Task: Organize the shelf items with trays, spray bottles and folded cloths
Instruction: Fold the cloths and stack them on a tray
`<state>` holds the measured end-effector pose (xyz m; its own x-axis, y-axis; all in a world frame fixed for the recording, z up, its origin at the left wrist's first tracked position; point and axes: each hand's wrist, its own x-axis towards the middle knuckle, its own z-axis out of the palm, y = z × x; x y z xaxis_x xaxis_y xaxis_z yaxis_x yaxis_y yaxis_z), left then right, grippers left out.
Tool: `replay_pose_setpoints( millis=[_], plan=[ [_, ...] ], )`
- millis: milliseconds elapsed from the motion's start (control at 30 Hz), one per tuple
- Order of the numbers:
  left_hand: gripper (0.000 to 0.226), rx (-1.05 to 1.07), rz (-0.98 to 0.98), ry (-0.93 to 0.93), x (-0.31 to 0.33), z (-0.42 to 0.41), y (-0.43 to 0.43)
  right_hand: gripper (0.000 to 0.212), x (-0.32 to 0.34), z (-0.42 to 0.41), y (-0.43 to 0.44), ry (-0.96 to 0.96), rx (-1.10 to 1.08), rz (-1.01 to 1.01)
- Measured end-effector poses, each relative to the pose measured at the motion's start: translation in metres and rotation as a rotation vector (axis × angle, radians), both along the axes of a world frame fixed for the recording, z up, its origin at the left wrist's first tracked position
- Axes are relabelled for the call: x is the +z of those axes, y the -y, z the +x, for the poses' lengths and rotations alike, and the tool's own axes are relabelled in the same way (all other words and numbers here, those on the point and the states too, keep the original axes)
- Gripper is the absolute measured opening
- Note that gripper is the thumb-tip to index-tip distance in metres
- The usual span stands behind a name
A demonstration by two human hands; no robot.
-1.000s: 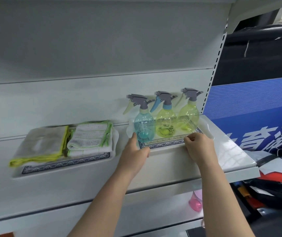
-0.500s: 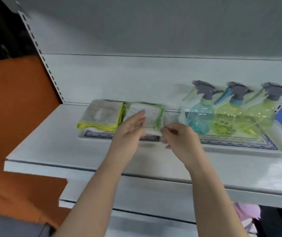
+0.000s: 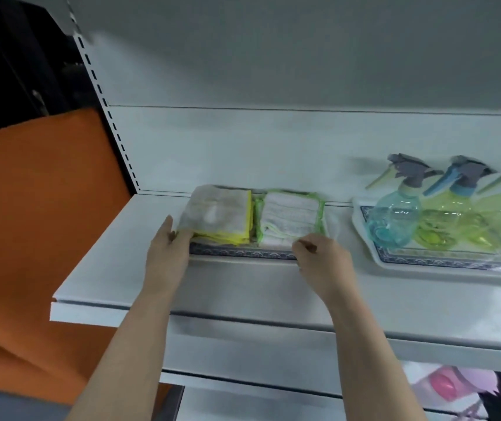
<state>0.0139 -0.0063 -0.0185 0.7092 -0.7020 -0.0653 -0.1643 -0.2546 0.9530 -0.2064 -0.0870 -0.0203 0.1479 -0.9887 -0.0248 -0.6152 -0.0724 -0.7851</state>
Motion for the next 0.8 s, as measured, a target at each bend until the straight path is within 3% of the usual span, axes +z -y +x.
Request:
replay_pose_setpoints(
  millis=[133, 300, 600, 700, 800],
  plan=[
    [0.051, -0.078, -0.053, 0.026, -0.001, -0.003, 0.004, 0.018, -0.003, 0.004, -0.006, 0.017, -0.082, -0.073],
    [0.063, -0.121, -0.013, -0.009, -0.003, -0.002, 0.011, 0.017, -0.003, 0.003, -0.006, 0.024, -0.158, -0.109],
    [0.068, -0.228, 0.020, 0.039, 0.006, -0.009, 0.011, 0.017, 0.004, -0.007, -0.018, 0.008, -0.160, -0.149],
    [0.058, -0.135, -0.059, 0.106, 0.005, -0.012, 0.003, 0.016, 0.008, -0.013, -0.030, -0.006, -0.154, -0.154],
    [0.042, -0.073, -0.266, 0.125, -0.002, -0.019, -0.010, 0.015, 0.007, -0.020, -0.047, 0.013, -0.156, -0.163]
  ],
)
